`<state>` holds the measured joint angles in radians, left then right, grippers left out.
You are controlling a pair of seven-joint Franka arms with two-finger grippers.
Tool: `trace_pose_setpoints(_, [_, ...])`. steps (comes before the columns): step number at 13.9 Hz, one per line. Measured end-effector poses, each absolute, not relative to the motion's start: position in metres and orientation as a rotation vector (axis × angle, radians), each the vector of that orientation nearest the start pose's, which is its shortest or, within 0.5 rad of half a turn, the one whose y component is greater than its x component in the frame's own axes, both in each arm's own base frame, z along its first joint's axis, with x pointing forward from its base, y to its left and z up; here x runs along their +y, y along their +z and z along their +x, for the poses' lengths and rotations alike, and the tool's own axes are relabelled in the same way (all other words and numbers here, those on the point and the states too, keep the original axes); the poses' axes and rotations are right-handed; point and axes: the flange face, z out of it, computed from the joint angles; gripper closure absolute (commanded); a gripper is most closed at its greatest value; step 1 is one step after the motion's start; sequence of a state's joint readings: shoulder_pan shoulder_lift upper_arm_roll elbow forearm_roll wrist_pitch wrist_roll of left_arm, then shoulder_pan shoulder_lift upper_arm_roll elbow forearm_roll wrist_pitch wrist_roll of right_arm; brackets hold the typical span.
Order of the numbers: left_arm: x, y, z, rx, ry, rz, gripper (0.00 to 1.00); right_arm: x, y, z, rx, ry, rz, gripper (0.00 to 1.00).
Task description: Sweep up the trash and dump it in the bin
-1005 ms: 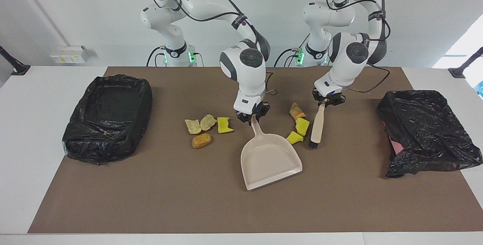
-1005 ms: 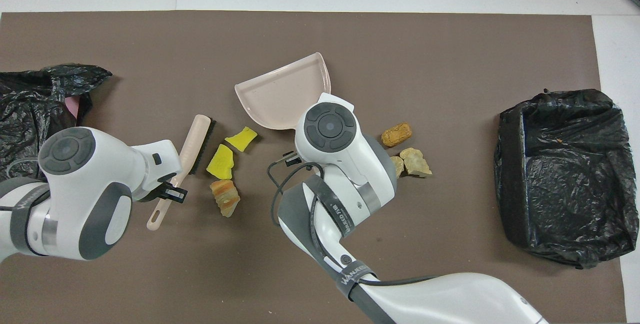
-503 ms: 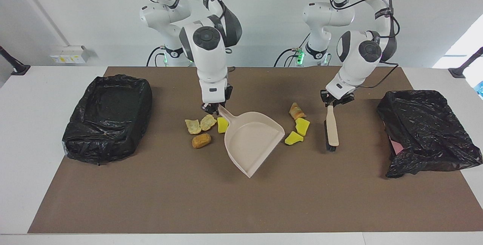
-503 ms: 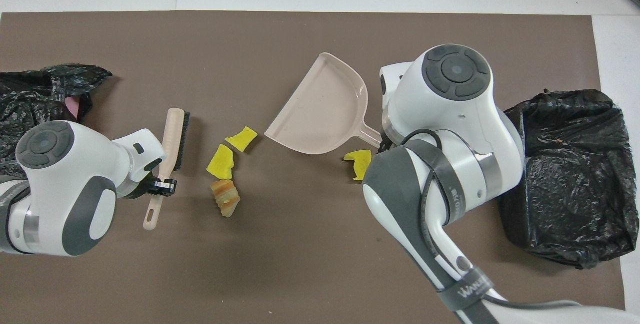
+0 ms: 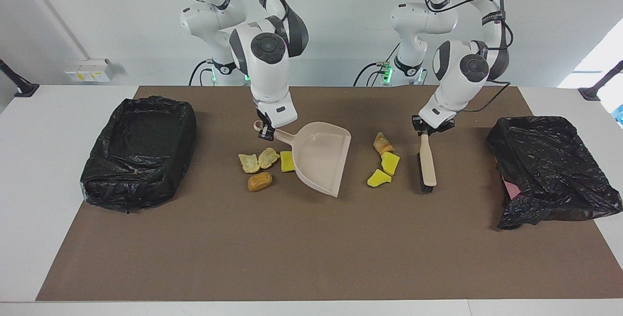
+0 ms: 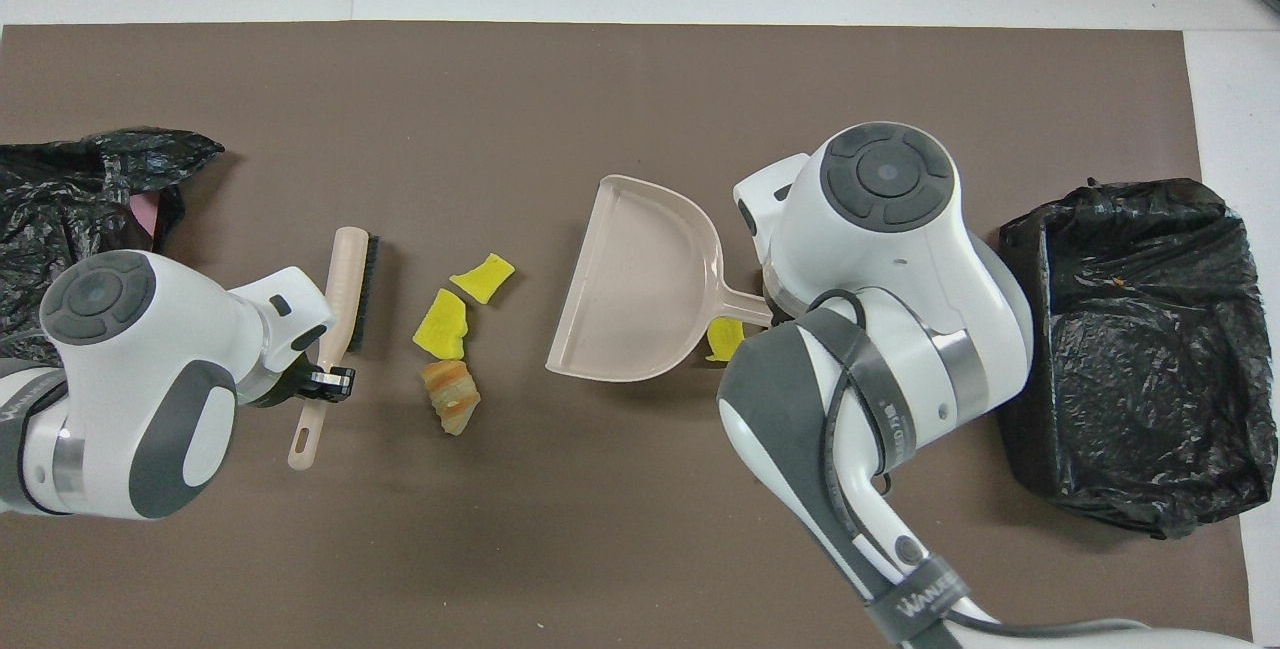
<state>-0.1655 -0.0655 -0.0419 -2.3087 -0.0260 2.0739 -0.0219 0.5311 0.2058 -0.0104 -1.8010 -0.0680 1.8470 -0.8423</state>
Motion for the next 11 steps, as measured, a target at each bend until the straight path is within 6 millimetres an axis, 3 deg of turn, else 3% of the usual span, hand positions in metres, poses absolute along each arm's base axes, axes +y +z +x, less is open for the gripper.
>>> trace_pose_setpoints(5, [-0.124,0.355,0.466,0.350,0.266,-3.106,1.00,0.331,0.383,0.498,-1.998,0.282,-2.486,1.00])
trace_pose_setpoints(11, [-0.188,0.342,0.448,0.779,0.257,-3.037,1.00,0.334,0.381,0.500,-1.901,0.240,-2.575,1.00])
